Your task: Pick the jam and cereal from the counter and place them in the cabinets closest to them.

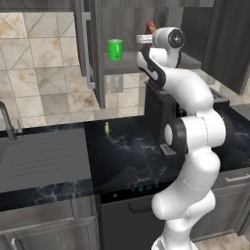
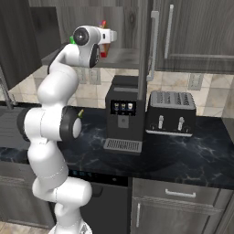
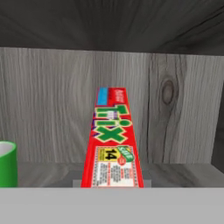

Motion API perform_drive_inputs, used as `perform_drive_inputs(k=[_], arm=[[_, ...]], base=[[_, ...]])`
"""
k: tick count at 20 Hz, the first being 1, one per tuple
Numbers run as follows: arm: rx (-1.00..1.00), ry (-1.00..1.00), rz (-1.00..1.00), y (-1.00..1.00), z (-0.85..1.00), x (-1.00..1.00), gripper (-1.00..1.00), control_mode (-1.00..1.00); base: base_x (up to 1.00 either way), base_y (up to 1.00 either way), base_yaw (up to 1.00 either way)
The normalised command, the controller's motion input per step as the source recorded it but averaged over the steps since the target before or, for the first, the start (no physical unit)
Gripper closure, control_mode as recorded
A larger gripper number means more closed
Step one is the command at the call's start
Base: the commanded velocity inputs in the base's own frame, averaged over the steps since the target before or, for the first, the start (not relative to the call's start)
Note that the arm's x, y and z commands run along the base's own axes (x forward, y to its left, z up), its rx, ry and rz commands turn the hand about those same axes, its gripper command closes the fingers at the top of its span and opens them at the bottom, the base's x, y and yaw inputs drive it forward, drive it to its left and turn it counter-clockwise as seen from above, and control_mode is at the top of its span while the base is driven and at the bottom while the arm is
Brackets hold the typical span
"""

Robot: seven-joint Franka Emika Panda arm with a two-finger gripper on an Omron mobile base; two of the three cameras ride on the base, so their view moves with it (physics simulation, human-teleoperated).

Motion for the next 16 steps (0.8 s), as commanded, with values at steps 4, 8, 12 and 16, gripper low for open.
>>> perform_drive_inputs(k=[4, 8, 12, 16], arm=[[0.00, 0.00, 0.00, 0.00, -0.02, 0.11, 1.00, -1.00], [0.00, 0.00, 0.00, 0.00, -0.01, 0.10, -1.00, -1.00], [0.00, 0.00, 0.00, 0.00, 0.00, -0.02, -1.00, -1.00], [0.01, 0.00, 0.00, -0.08, 0.00, -0.26, -1.00, -1.00]], base=[[0.00, 0.00, 0.00], [0.00, 0.00, 0.00], [0.00, 0.00, 0.00], [0.00, 0.00, 0.00]])
